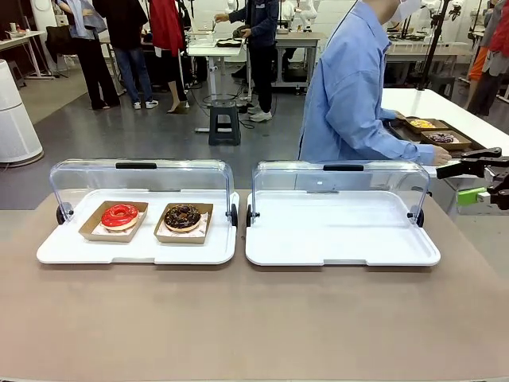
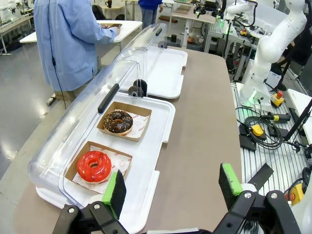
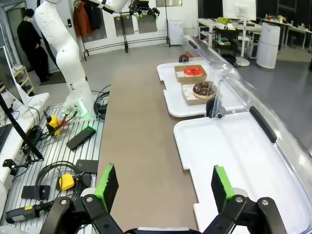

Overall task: Provide the desired donut to the person.
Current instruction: Place the picked Paper togo box onto the Handle tray extended by the person.

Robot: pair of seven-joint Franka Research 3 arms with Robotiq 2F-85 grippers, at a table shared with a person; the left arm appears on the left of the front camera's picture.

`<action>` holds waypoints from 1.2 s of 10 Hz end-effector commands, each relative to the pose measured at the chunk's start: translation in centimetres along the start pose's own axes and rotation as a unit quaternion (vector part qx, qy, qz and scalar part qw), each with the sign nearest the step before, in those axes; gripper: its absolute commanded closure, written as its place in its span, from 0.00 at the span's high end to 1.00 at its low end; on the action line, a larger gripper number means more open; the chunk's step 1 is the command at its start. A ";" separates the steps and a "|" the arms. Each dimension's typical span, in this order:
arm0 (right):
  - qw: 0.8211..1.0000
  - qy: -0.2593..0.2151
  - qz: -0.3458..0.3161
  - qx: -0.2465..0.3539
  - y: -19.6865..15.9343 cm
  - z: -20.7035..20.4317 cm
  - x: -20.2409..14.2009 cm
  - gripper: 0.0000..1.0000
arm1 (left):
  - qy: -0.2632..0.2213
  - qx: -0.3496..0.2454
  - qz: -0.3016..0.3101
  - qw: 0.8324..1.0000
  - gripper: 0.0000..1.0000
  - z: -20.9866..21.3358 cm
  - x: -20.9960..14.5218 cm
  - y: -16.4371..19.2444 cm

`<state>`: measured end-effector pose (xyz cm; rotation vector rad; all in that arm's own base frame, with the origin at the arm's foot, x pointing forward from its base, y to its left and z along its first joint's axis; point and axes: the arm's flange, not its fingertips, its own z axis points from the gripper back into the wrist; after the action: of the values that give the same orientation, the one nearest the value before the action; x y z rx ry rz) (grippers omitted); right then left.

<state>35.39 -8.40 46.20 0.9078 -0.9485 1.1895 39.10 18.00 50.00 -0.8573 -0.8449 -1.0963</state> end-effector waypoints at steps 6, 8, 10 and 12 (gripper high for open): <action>1.000 -0.005 -0.001 0.000 0.0 0.1 0.0 1.00 | -0.009 -0.001 -0.012 1.000 1.00 0.0 -0.1 -0.1; 1.000 -0.005 -0.001 0.000 0.0 0.1 0.0 1.00 | -0.009 -0.001 -0.012 1.000 1.00 0.0 -0.1 -0.1; 1.000 -0.005 -0.001 0.000 0.0 0.1 0.0 1.00 | -0.009 -0.001 -0.012 1.000 1.00 0.0 -0.1 -0.1; 1.000 -0.005 -0.001 0.000 0.0 0.1 0.0 1.00 | -0.009 -0.001 -0.012 1.000 1.00 0.0 -0.1 -0.1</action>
<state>35.38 -8.46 46.20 0.9068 -0.9489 1.1881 39.10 18.00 50.00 -0.8572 -0.8449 -1.0963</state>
